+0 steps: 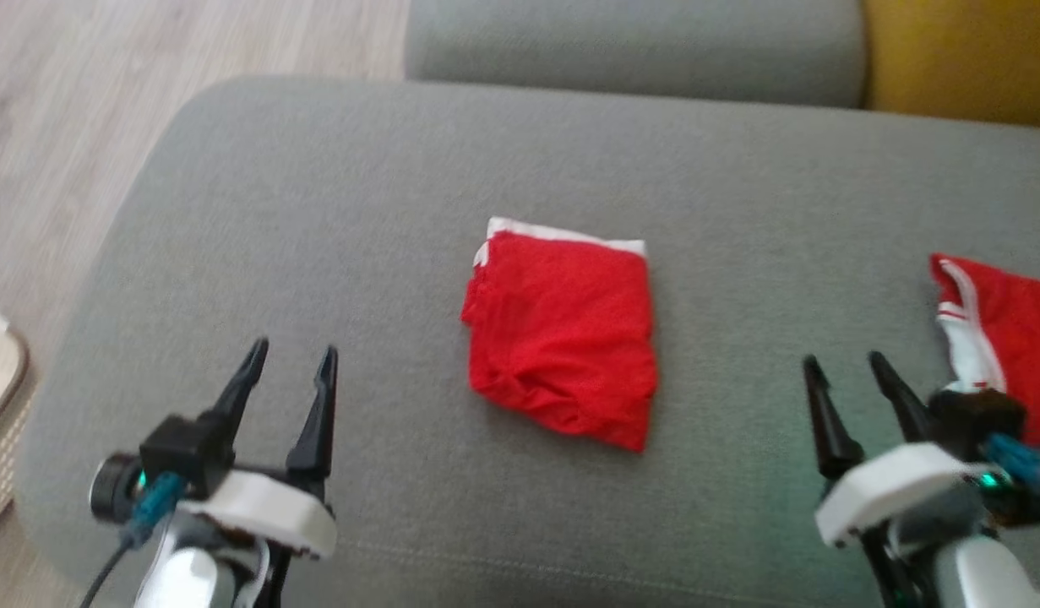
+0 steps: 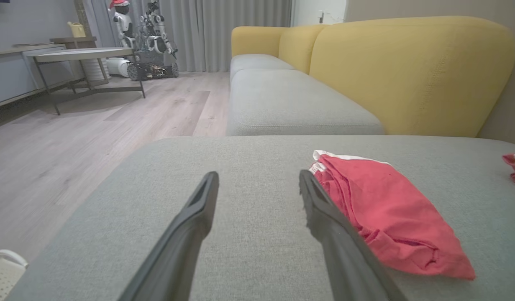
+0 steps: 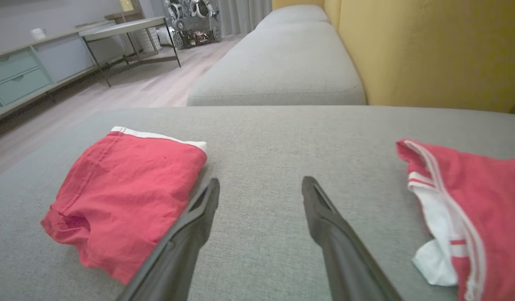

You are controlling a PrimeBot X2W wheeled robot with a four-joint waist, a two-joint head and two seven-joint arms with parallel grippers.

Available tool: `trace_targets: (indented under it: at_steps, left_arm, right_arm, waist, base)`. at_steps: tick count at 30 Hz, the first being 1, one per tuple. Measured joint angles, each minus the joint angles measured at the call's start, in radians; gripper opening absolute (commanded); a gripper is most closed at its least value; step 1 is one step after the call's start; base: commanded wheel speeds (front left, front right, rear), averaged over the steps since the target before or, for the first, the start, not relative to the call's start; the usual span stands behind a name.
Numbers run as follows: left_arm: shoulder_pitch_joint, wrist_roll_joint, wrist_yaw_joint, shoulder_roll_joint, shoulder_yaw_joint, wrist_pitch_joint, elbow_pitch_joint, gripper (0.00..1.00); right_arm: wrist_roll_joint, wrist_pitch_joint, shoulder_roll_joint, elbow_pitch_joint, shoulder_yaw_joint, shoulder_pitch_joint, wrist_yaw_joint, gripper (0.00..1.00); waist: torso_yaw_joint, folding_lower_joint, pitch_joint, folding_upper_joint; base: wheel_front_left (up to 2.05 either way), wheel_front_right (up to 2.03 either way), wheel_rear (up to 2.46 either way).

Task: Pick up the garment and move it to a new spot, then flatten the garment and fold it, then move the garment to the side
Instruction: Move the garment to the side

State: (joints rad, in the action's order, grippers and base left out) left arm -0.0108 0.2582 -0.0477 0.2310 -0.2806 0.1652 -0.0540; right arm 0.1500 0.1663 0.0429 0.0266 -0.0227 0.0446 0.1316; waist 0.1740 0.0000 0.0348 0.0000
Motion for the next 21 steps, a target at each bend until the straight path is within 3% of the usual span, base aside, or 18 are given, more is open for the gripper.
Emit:
trace_targets:
  at_steps: [17,18,19,20,21]
  left_arm:
    - [-0.145,0.008,0.039,-0.048,-0.026,0.074,-0.072,1.00]
    - [-0.147,0.008,0.039,-0.049,-0.026,0.075,-0.073,1.00]
    - [-0.149,0.008,0.039,-0.052,-0.026,0.076,-0.076,1.00]
    - [-0.151,0.008,0.039,-0.054,-0.026,0.076,-0.078,1.00]
    - [-0.154,0.008,0.039,-0.056,-0.026,0.080,-0.079,1.00]
  right_arm:
    - [0.124,-0.044,0.006,0.481,0.231,-0.288,0.000,1.00]
    - [0.132,-0.045,0.007,0.492,0.238,-0.298,0.000,0.87]
    - [0.144,-0.047,0.008,0.501,0.245,-0.308,0.000,0.33]
    - [0.154,-0.050,0.010,0.509,0.253,-0.317,0.000,0.00]
    - [0.159,-0.054,0.010,0.518,0.260,-0.325,0.000,0.00]
  waist:
    - [0.134,0.0001,0.162,0.0000]
    - [0.135,0.0001,0.166,0.0000]
    - [0.136,0.0001,0.169,0.0000]
    - [0.135,0.0001,0.170,0.0000]
    - [0.133,0.0001,0.171,0.0000]
  base:
    - [0.00,0.00,0.00]
    - [0.00,0.00,0.00]
    - [0.00,0.00,0.00]
    - [0.00,0.00,0.00]
    - [0.00,0.00,0.00]
